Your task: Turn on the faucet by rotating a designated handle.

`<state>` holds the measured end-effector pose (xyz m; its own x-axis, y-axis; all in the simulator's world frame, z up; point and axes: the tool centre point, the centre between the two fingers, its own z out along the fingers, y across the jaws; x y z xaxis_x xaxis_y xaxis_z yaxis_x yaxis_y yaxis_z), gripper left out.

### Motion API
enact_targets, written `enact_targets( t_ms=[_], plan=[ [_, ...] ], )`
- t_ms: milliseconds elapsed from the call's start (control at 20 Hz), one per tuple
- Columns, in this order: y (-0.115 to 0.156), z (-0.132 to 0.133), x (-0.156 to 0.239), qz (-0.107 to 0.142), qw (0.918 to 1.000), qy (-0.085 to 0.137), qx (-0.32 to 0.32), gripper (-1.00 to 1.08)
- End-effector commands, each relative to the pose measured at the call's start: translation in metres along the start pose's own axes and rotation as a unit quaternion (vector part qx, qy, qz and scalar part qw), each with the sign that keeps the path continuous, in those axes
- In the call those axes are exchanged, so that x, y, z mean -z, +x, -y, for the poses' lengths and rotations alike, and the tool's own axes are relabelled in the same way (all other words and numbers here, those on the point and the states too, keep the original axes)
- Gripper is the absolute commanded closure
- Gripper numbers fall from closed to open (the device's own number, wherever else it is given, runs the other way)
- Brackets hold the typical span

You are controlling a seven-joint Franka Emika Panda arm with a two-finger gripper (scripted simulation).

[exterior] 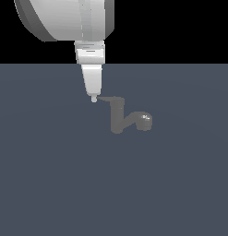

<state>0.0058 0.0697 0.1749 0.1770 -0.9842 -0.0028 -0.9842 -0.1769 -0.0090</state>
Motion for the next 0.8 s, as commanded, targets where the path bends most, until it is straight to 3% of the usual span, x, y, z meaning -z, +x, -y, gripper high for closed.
enact_targets(
  t_ms=[0, 650, 750],
  plan=[
    [0.013, -0.01, -0.001, -0.001, 1.0, -0.003, -0.006, 1.08],
    [0.036, -0.05, -0.001, -0.001, 1.0, -0.004, -0.006, 1.08],
    [0.028, -0.044, 0.001, -0.001, 1.0, -0.001, 0.0, 1.08]
  ],
)
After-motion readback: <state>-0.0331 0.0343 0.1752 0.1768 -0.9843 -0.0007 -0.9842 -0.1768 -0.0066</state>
